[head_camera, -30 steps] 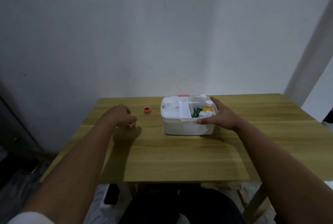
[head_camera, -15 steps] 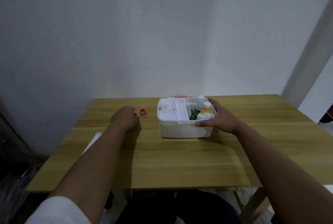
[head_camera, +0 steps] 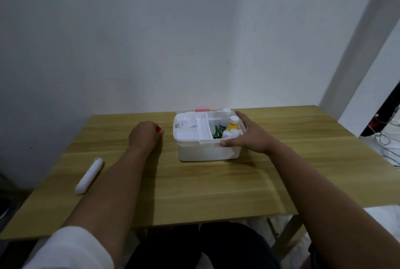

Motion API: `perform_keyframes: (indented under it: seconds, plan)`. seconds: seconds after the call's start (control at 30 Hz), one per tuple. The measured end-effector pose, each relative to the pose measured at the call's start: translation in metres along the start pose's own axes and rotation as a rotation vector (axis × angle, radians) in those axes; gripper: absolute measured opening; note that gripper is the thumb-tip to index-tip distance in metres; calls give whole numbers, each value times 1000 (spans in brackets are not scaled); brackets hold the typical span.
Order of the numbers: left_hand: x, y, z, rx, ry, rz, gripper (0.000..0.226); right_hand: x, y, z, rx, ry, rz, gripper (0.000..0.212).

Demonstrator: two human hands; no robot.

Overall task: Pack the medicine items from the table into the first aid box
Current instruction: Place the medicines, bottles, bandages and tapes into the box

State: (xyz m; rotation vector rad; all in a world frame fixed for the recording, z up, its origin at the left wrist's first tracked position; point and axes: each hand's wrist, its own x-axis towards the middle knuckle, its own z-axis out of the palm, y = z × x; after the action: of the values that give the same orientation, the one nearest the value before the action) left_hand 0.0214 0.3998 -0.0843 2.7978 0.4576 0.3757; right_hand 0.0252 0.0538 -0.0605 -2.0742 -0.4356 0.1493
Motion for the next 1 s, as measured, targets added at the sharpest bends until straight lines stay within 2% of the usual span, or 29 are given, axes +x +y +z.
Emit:
perform_keyframes:
  seconds: [0.1, 0.2, 0.33, 0.4, 0.53, 0.63, 0.77, 0.9, 1.0]
  plan:
    - [-10, 1, -13, -177, 56, 21, 26, -1, -3, 1, -25, 4, 8, 117]
    - [-20, 13, -37, -453, 144, 70, 35, -6, -8, 3, -32, 20, 14, 95]
    - [-39, 50, -73, -569, 148, 257, 36, -11, -12, 5, -25, 40, 21, 91]
    - [-53, 69, -78, -517, 93, 364, 35, -11, -13, 6, -24, 43, 22, 94]
    - [-66, 79, -66, -179, 27, 476, 26, -14, -16, 8, -30, 41, 22, 110]
    - [-65, 78, -63, -12, 37, 477, 21, -15, -17, 8, -18, 38, 22, 104]
    - [-62, 84, -66, 150, -3, 418, 20, -17, -19, 8, -20, 37, 28, 116]
    - [-53, 87, -68, 130, -159, 323, 28, -15, -19, 8, -25, 37, 24, 118]
    - [-51, 83, -70, -76, -227, 290, 41, -15, -17, 8, -28, 36, 17, 105]
